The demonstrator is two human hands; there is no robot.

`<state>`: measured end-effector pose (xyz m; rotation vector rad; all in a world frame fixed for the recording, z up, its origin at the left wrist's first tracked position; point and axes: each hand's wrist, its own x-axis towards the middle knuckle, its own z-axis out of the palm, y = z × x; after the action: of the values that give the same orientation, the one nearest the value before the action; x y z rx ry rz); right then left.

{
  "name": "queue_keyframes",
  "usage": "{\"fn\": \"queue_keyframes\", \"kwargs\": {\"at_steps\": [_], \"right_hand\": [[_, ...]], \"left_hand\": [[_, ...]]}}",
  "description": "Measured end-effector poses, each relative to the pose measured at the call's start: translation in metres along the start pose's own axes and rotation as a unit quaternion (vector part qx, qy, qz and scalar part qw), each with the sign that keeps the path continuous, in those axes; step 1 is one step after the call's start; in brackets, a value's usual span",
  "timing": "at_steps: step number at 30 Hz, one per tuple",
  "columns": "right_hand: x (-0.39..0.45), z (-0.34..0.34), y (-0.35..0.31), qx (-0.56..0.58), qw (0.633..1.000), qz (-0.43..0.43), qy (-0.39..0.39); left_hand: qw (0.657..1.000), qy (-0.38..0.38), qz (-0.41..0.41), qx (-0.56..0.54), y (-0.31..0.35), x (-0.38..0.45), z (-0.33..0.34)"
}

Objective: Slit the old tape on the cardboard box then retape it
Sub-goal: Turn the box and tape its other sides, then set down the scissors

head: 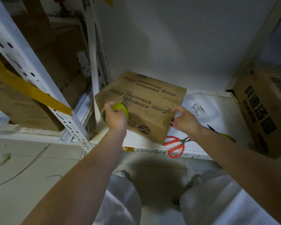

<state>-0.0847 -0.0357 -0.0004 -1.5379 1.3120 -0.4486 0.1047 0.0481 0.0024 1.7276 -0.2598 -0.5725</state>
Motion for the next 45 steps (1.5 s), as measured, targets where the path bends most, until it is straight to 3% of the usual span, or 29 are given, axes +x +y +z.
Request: {"fn": "queue_keyframes", "kwargs": {"at_steps": [4, 7, 9, 12, 15, 21, 25, 27, 30, 33, 36, 39, 45], "right_hand": [[0.001, 0.01, 0.003, 0.055, 0.996, -0.002, -0.073], [0.002, 0.017, 0.014, 0.046, 0.999, -0.009, -0.005], [0.0, 0.017, 0.032, -0.169, 0.985, -0.03, 0.03], [-0.012, 0.021, 0.061, -0.475, 0.876, -0.051, -0.067], [-0.011, 0.02, 0.081, -0.569, 0.815, -0.082, -0.078], [0.01, -0.007, 0.101, -0.606, 0.791, -0.081, -0.022], [0.016, -0.012, 0.092, -0.585, 0.809, -0.047, -0.008], [0.022, -0.012, 0.073, -0.514, 0.853, -0.071, 0.06], [0.044, -0.019, 0.028, -0.297, 0.93, -0.106, 0.19], [0.076, -0.029, -0.011, -0.163, 0.972, -0.078, 0.151], [0.104, -0.035, -0.026, -0.19, 0.977, -0.065, 0.074], [0.123, -0.037, -0.026, -0.199, 0.98, -0.021, 0.008], [0.117, -0.034, -0.015, -0.172, 0.983, -0.012, 0.059]], "left_hand": [[1.0, -0.001, 0.006, 0.006, 0.003, 0.013, -0.001], [1.0, 0.003, 0.015, 0.015, 0.004, 0.016, -0.001], [1.0, 0.01, 0.016, 0.019, 0.004, 0.013, 0.0], [0.999, 0.018, 0.01, 0.029, 0.001, 0.007, 0.003], [0.999, 0.023, 0.0, 0.037, 0.0, 0.002, 0.005], [0.999, 0.024, -0.008, 0.032, -0.004, -0.003, 0.008], [0.999, 0.029, -0.004, 0.021, -0.005, -0.006, 0.011], [0.999, 0.037, -0.006, 0.017, -0.006, -0.007, 0.013], [0.998, 0.054, -0.018, 0.009, -0.008, -0.01, 0.016], [0.997, 0.066, -0.038, -0.005, -0.007, -0.013, 0.021], [0.992, 0.074, -0.077, -0.066, -0.003, -0.014, 0.023], [0.991, 0.077, -0.09, -0.06, -0.001, -0.013, 0.022], [0.996, 0.071, -0.045, -0.016, -0.004, 0.006, 0.007]]}}
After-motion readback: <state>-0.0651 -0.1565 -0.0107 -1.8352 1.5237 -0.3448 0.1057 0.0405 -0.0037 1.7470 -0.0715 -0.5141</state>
